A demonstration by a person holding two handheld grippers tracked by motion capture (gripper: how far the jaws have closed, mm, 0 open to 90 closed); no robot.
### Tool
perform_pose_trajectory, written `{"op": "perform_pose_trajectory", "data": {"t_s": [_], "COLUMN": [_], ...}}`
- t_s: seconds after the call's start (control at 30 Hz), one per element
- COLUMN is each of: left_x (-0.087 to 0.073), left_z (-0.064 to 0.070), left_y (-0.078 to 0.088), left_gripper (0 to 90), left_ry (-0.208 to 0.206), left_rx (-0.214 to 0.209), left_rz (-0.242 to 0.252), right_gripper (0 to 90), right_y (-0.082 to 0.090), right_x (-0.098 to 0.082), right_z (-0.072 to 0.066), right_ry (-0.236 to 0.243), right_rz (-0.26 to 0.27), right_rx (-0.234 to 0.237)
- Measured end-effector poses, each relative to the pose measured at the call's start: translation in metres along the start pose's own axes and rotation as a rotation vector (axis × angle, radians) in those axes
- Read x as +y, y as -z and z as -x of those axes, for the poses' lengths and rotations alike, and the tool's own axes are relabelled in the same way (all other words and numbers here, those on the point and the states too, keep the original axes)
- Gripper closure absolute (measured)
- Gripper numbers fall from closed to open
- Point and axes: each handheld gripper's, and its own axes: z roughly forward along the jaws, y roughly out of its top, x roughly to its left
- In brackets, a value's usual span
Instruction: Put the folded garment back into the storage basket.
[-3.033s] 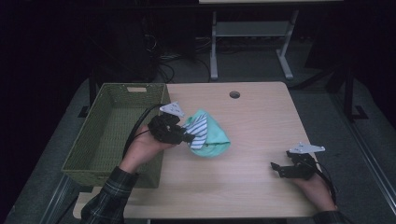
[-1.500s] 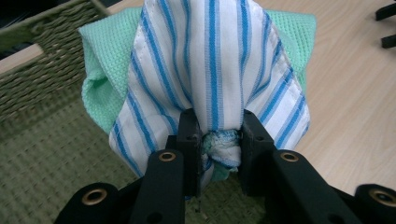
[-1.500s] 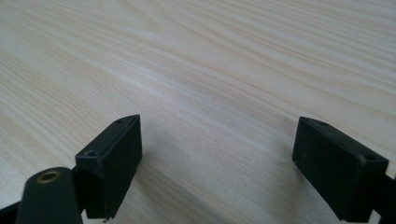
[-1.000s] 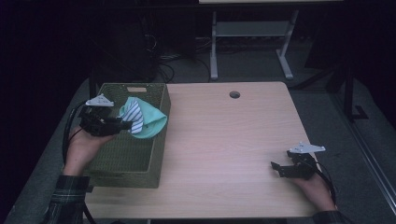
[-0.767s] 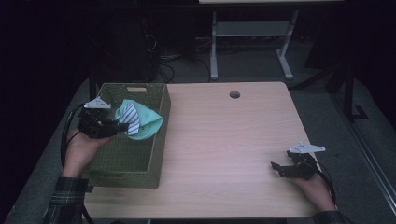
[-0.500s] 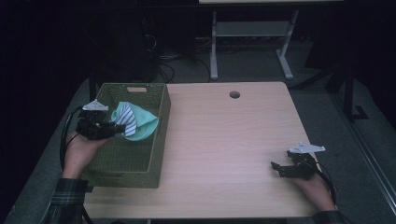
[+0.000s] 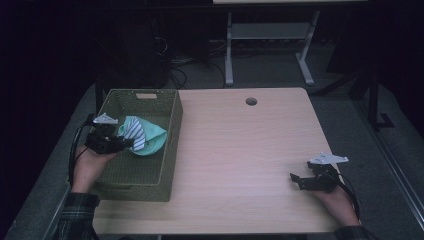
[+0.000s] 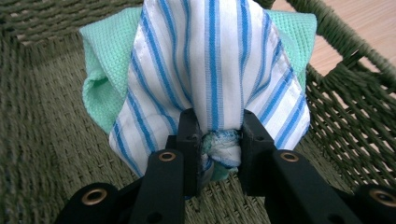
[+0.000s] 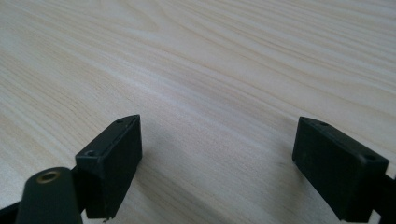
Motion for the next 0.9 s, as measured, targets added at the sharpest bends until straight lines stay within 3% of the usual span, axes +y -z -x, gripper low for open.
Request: {"op": "perform_pose_trajectory", "data": {"t_s": [0.9], "left_x": [-0.016], "left_z": [-0.01], "left_y": [-0.037], "left_gripper": [72.7], "left_ry": [0.011], "left_rx": [-0.011], "left_rz": [-0.063], "right_gripper": [15.4], "right_y": [0.0], "right_x": [0.0], "right_z": [0.0], "right_ry": [-0.001], "right_rz": [0.0], "right_rx": [0.0]}}
